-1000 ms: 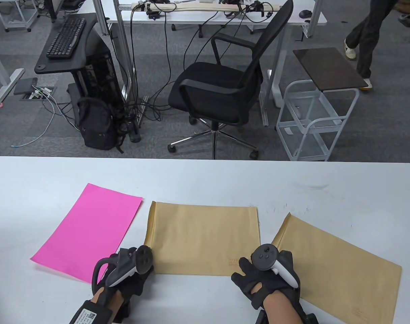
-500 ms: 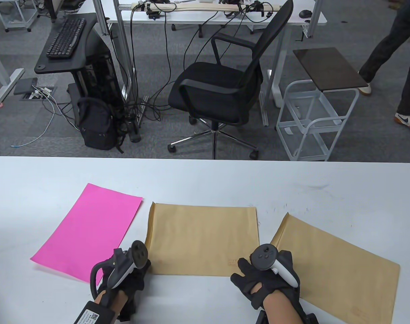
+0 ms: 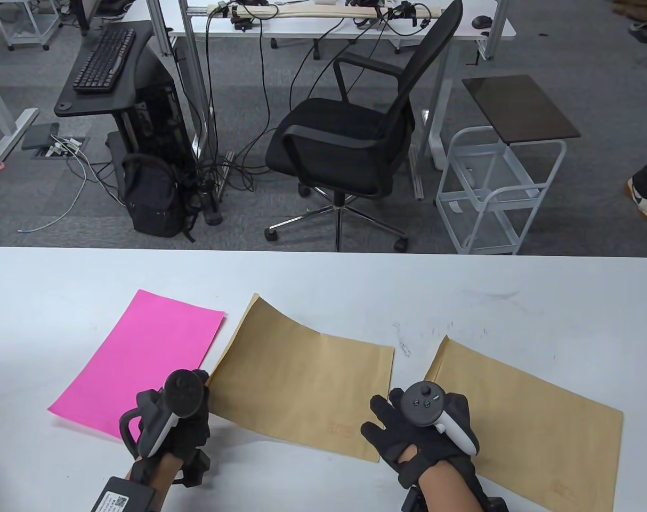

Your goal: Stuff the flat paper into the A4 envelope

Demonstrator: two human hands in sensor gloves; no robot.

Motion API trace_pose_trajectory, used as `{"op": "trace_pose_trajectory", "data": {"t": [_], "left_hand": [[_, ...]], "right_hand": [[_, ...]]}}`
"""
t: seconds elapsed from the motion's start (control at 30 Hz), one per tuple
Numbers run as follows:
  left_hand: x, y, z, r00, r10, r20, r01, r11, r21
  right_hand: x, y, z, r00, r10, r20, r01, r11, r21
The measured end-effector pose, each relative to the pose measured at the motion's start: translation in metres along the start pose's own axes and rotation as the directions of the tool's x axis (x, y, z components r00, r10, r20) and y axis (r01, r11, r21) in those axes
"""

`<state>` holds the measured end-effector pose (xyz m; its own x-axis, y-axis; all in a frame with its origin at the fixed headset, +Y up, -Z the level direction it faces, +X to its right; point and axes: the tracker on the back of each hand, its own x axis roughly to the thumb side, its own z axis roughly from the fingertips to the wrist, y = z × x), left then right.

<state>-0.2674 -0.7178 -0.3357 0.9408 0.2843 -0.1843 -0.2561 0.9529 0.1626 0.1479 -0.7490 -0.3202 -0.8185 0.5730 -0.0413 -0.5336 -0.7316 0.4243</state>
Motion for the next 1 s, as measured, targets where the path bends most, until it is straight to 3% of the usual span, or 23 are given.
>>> {"op": "trace_pose_trajectory", "data": {"t": [0.2,0.27,0.5,0.7,0.83,1.0], "left_hand": [[-0.006,0.019,0.008,0.976,0.150,0.160,-0.146,0.989,-0.038],[-0.004,0.020,0.011,0.945,0.188,0.268,-0.170,0.981,-0.088],[0.007,0.029,0.023,0.856,0.315,0.411,-0.257,0.947,-0.191],[0.016,0.031,0.031,0.810,0.370,0.454,-0.300,0.928,-0.220],[0.018,0.030,0.033,0.806,0.366,0.466,-0.297,0.930,-0.216],[0.013,0.030,0.031,0.802,0.385,0.457,-0.316,0.922,-0.223]], "right_hand": [[0.013,-0.006,0.011,0.994,-0.041,0.104,0.047,0.997,-0.057],[0.016,-0.007,0.014,0.990,-0.052,0.130,0.061,0.996,-0.072],[0.016,-0.007,0.014,0.983,-0.083,0.167,0.110,0.981,-0.162],[0.009,-0.006,0.009,0.940,-0.267,0.210,0.305,0.937,-0.172],[0.006,-0.002,0.003,0.878,-0.426,0.219,0.465,0.868,-0.177],[0.009,-0.006,0.005,0.857,-0.442,0.265,0.496,0.847,-0.191]]}}
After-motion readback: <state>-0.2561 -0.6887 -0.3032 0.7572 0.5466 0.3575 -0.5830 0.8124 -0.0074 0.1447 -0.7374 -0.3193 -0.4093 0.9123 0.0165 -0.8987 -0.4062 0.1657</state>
